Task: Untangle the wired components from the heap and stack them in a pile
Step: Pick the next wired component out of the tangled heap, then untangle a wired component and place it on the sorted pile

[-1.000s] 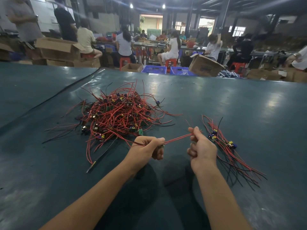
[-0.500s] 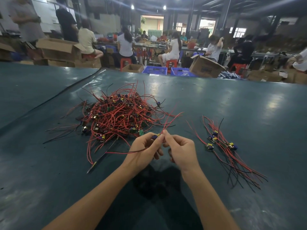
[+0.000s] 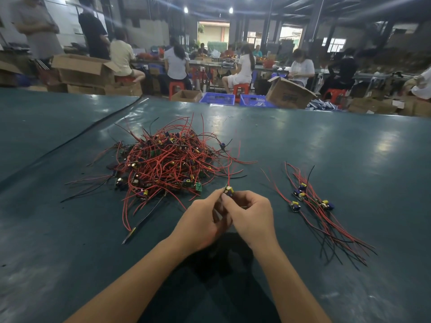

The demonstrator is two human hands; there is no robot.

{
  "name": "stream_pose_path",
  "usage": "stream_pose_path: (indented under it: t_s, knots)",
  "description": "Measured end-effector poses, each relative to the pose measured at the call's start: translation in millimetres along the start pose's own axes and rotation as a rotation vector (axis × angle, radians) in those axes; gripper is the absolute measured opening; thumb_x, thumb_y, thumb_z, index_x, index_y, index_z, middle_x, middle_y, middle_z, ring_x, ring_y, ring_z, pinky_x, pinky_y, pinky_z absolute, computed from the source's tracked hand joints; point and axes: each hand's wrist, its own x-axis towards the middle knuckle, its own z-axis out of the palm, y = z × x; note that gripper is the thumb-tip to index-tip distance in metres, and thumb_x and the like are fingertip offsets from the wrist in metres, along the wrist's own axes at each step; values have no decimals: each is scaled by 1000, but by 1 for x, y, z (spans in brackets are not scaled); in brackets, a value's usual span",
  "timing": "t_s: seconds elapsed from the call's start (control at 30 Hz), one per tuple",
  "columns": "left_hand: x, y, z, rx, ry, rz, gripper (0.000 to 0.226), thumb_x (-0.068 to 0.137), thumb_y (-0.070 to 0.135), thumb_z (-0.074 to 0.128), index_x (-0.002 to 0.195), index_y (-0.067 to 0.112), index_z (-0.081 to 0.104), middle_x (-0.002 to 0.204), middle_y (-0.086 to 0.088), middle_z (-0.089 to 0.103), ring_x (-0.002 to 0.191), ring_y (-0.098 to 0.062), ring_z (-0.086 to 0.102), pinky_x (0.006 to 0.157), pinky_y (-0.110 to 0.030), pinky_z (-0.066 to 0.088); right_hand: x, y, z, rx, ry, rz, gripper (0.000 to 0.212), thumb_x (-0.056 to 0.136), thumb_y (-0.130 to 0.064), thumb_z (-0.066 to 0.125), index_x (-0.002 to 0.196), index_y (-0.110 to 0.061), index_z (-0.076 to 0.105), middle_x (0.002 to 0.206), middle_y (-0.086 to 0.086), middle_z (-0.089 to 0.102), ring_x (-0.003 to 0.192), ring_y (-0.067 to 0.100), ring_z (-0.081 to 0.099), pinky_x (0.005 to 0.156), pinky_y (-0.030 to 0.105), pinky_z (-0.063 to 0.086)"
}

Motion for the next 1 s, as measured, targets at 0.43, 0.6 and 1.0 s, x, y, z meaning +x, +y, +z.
stream_pose_path:
  t_s: [0.43,0.6,1.0]
  knots:
    - [4,-13,-14,590,227,72,45,89,31,61,132,19,56,137,-3,51,128,-21,42,106,-36,36,27,15,-58,-374,348,111,24,87,-40,65,100,-21,72,90,-4,74,89,26,67,73,34,51]
    - [8,-34,-32,743,184,-141,59,91,39,55,145,23,40,162,-10,6,149,-25,4,115,-47,23,30,26,-82,-608,495,107,33,91,-32,62,119,-16,68,113,10,67,108,36,56,78,40,45]
    - [9,-45,-39,805,213,-175,43,95,34,53,137,26,48,126,6,55,123,-19,42,102,-37,22,23,21,-56,-630,134,-63,33,92,-33,61,119,-15,67,117,2,68,108,21,62,89,33,47]
